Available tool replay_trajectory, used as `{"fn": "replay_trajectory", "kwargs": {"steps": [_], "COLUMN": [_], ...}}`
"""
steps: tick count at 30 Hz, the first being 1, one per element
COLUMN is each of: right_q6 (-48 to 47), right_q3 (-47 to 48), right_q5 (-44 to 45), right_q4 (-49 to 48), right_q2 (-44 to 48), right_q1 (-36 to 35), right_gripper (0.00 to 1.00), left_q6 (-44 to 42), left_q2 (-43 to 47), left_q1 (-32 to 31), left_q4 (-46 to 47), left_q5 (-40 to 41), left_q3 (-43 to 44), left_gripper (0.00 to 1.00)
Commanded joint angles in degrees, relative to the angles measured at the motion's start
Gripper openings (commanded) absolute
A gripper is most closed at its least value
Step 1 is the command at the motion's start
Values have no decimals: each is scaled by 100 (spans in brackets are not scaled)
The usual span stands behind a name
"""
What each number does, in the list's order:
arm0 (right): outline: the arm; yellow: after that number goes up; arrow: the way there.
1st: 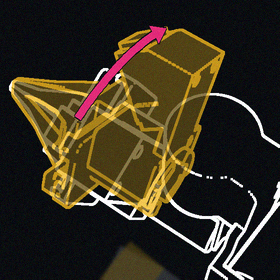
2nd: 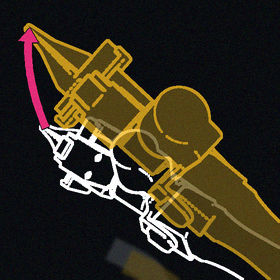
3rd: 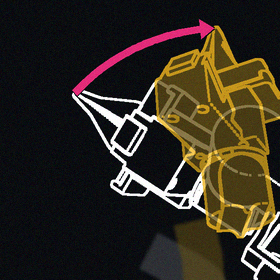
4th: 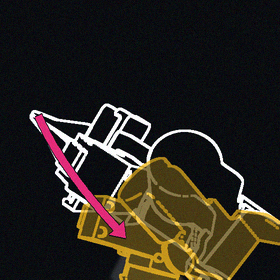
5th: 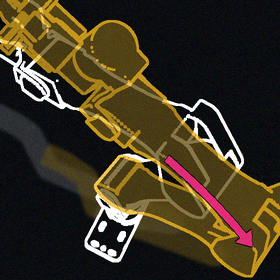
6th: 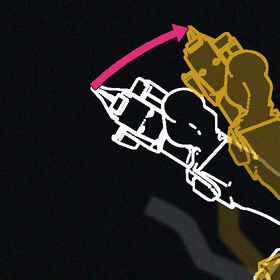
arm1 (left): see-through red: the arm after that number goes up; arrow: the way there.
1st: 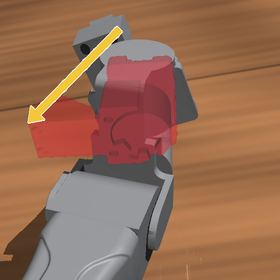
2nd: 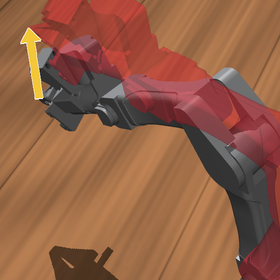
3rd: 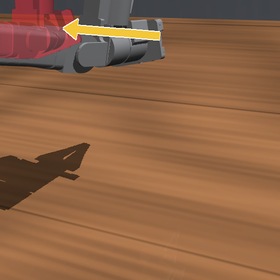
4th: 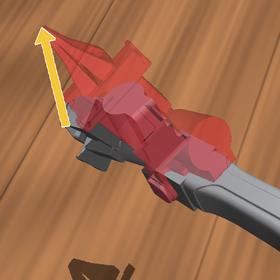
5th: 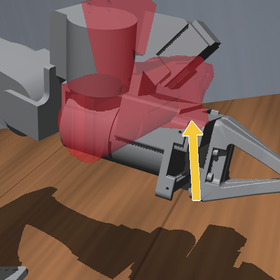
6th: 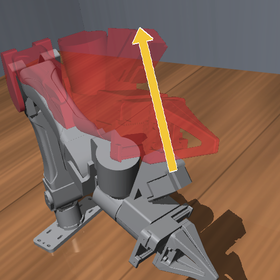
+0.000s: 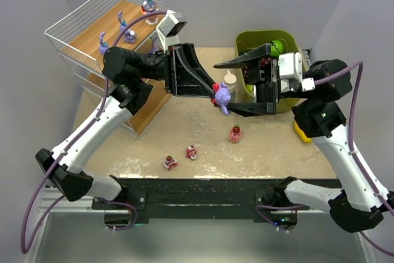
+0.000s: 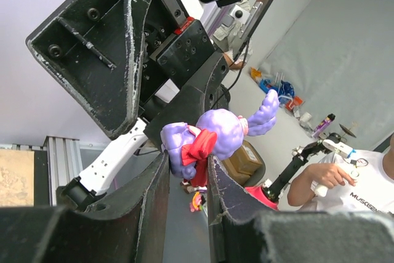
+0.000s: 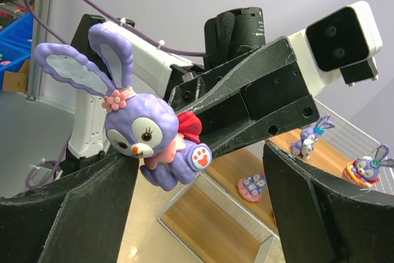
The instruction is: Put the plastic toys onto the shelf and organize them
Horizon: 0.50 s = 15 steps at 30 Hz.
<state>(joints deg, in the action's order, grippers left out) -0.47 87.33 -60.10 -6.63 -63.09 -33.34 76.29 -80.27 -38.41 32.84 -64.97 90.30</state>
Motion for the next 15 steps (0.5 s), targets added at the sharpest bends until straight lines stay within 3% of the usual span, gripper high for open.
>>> {"fn": "replay_trajectory", "kwargs": {"steps": [1, 9, 11, 15], "right_q6": [-32, 186, 240, 258], "right_q3": [-23, -146, -198, -269], "right_q5": [-125, -362, -363, -275], "right_q4": [-760, -1129, -1269, -1358], "right_q2": [139, 244, 305, 385], "right_q1": [-102, -155, -155, -190], "right_gripper": [84, 65, 66, 79], "left_q6": [-194, -36, 52, 324], "left_q2": [20, 11, -6, -41], "left_q1": [-8, -8, -8, -8], "left_q4": [-296, -313, -287, -68], "left_q5": [54, 151, 186, 222], "left_q3": [-48, -153, -206, -337], "left_gripper": [0, 0, 0, 0]}}
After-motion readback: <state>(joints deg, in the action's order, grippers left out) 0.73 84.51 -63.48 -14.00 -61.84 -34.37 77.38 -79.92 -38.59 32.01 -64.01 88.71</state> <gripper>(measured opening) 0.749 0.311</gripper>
